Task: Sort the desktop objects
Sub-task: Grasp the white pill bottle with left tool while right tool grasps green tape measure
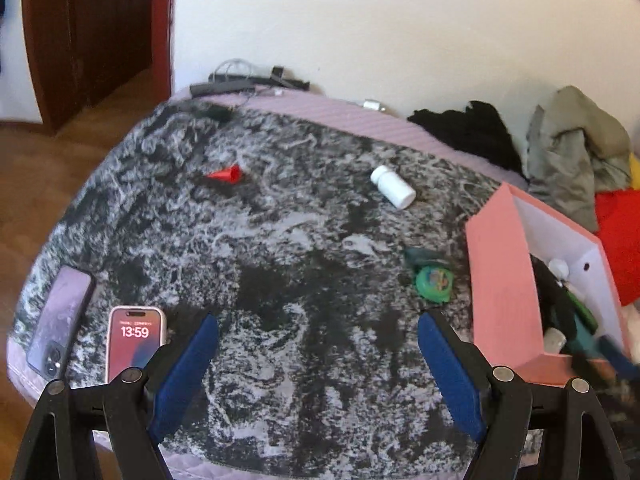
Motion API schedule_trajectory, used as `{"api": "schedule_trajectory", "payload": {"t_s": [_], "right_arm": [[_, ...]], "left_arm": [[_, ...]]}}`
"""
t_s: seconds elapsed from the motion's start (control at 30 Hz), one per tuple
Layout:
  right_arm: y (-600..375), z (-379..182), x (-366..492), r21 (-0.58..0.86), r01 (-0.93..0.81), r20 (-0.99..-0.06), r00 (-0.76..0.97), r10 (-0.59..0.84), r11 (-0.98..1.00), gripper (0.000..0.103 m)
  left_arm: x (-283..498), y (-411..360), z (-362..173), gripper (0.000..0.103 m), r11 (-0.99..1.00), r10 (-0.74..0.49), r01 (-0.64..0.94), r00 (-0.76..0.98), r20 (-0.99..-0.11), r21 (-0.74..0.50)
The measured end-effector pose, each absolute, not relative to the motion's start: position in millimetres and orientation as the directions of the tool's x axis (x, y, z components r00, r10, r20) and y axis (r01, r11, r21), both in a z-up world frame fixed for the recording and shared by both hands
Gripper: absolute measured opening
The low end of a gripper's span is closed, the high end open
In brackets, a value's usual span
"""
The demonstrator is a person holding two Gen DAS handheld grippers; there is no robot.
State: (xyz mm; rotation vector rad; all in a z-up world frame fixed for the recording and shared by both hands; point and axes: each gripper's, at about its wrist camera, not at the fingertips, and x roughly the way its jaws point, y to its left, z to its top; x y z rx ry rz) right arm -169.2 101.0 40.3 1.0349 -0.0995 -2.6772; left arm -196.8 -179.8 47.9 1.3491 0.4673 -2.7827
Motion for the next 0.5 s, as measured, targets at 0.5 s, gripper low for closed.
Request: {"api": "schedule_trajectory", "payload": {"t_s": [0.5], "right_arm": [[35.2,-83.1,-250.8,0.023,-0.02,-0.647,-0.762,0.0,-1.0,0.102]], "left_arm": [[-382.5,-116.4,-32.8,0.085,-0.927,0.318,0.039,-0.447,-0.836,-0.373]]}}
